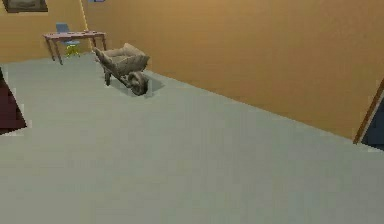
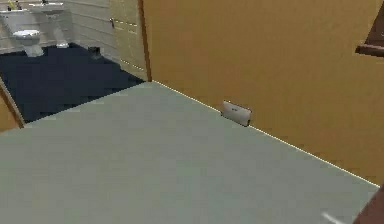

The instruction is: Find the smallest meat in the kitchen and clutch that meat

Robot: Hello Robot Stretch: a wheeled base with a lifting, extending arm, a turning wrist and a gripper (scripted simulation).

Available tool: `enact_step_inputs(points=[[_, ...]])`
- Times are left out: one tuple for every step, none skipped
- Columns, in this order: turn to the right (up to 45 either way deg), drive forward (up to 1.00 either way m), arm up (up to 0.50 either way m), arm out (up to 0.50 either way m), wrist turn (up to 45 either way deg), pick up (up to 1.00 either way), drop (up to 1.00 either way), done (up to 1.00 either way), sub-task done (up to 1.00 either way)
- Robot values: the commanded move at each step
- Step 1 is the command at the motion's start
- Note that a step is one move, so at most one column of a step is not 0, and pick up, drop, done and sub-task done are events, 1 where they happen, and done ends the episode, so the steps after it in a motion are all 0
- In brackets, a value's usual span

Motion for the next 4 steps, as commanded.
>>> enact_step_inputs(points=[[0.0, 0.45, 0.00, 0.00, 0.0, 0.00, 0.00, 0.00, 0.00], [-36.0, 0.00, 0.00, 0.00, 0.0, 0.00, 0.00, 0.00, 0.00], [0.0, 1.00, 0.00, 0.00, 0.0, 0.00, 0.00, 0.00, 0.00], [-3.0, 0.00, 0.00, 0.00, 0.0, 0.00, 0.00, 0.00, 0.00]])
